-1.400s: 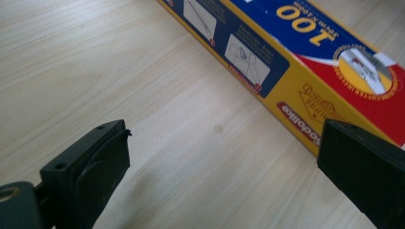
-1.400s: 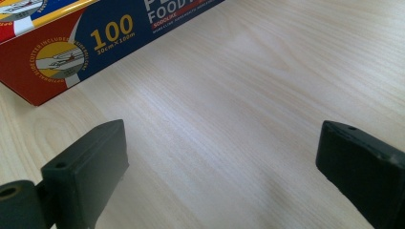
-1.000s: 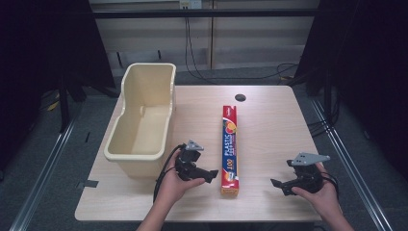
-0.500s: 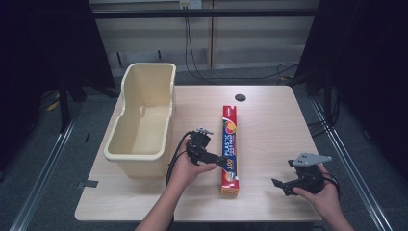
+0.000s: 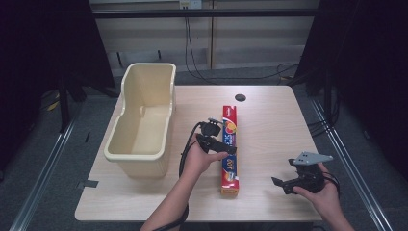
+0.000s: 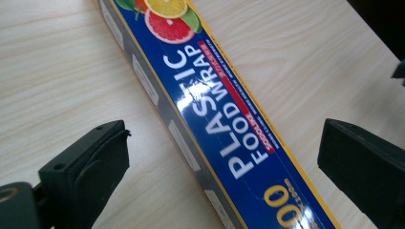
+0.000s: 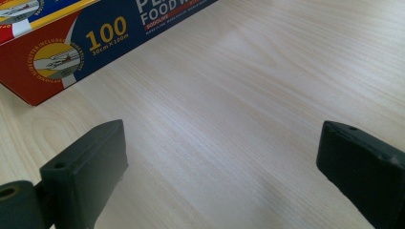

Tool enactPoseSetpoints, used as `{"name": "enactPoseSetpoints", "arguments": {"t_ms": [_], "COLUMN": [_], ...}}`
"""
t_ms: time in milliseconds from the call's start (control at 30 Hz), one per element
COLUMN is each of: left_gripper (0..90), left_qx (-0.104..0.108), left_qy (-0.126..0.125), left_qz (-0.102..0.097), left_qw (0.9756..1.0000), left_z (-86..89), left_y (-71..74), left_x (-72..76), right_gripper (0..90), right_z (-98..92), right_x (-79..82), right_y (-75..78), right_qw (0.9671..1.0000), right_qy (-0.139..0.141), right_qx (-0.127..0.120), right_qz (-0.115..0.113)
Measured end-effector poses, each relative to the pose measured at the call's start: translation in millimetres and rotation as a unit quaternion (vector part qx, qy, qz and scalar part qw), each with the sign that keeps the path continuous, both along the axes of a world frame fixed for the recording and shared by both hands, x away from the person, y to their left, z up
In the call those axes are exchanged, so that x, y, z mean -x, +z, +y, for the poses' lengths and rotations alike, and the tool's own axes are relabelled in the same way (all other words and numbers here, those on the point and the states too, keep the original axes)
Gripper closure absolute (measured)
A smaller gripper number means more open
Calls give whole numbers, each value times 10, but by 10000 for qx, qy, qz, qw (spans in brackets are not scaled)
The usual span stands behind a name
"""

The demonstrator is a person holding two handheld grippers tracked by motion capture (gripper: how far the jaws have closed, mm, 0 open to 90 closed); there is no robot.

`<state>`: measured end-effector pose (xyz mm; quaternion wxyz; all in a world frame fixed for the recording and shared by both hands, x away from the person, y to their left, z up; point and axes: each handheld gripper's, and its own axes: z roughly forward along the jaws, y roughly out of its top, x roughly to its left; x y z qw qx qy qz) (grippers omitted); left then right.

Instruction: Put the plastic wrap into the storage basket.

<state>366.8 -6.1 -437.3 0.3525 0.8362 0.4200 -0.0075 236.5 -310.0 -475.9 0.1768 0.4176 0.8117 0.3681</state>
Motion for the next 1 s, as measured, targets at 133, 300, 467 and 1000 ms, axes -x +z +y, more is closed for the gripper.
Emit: {"name": "enactPoseSetpoints", "arguments": {"t_ms": [133,300,467,1000], "left_gripper": [40,57,75,163], "left_qx": [-103,-135,-320,-647], "left_qy": [16,131,194,441], "left_qz": [102,138,220,280], "left_qw": [9999,9997,9991,9965], "left_z": [-31,-92,-183,-400], "left_y": [-8,-9,-6,-79], "left_x": [-57,-117,-176,-279], "right_gripper": [33,33,32,33], "right_z": [2,-2,-15,-15], "right_x": [1,-2,0,-1], "right_y": [-2,1,8,8], "right_qw": [10000,10000,10000,9999], "right_qy": [16,-7,-32,-23], "right_qx": [-12,-16,-42,-102], "right_qz": [26,4,-14,-1]}}
